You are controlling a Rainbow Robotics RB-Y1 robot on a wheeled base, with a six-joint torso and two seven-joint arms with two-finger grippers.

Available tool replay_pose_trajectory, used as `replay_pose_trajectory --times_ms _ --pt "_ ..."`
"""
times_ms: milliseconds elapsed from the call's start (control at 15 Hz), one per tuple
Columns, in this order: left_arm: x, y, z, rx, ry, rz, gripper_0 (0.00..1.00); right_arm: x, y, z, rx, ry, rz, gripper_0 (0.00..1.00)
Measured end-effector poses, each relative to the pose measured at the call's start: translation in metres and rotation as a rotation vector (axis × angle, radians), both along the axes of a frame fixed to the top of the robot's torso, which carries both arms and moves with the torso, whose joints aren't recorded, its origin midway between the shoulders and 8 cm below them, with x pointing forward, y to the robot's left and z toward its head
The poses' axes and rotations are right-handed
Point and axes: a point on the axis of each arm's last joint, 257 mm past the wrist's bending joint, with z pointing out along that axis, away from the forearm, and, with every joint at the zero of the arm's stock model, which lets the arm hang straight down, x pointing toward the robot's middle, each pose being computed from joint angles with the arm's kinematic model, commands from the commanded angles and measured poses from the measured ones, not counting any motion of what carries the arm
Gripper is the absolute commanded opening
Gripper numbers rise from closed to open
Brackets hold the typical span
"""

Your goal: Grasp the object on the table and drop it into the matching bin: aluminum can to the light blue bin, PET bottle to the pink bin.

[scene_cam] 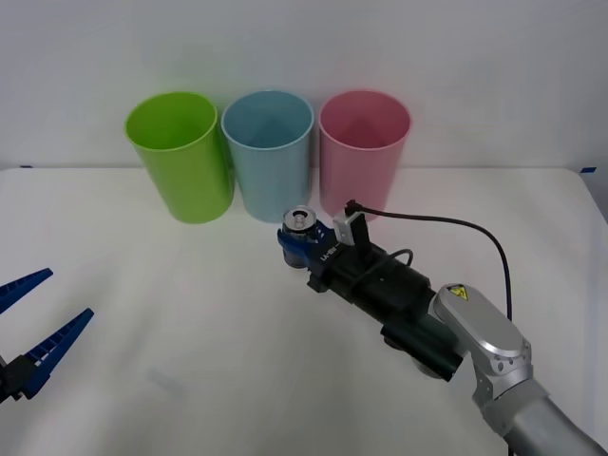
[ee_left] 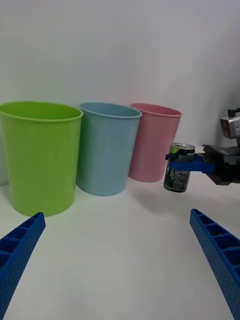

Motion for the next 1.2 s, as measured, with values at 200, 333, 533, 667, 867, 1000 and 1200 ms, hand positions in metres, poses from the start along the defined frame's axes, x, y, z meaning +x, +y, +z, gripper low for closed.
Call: replay_pose_trajectory --times_ms 200,333,533,667,867,1000,1200 --pt "0.0 0.0 0.0 0.0 0.0 0.0 1.0 -0.012 -0.01 0.027 0.066 0.009 0.006 0.0" --pt "0.0 0.0 0.0 0.0 0.0 0.0 1.0 -0.016 -0.015 0.044 0.109 0.019 0.003 0.0" --pt "0.0 0.0 0.0 0.0 0.0 0.0 1.0 -0.021 -0.015 0.071 0.172 0.019 0.009 0.0" --pt "0.0 0.0 0.0 0.0 0.0 0.0 1.0 -0.023 -0.013 0.091 0.207 0.006 0.011 0.0" --pt "0.0 0.0 0.0 0.0 0.0 0.0 1.0 -0.029 -0.01 0.121 0.234 -0.039 0.009 0.0" --pt "0.0 0.0 0.0 0.0 0.0 0.0 1.0 -0.03 -0.007 0.137 0.249 -0.06 0.02 0.0" --pt "0.0 0.0 0.0 0.0 0.0 0.0 1.0 -0.021 -0.002 0.162 0.268 -0.087 0.015 0.0"
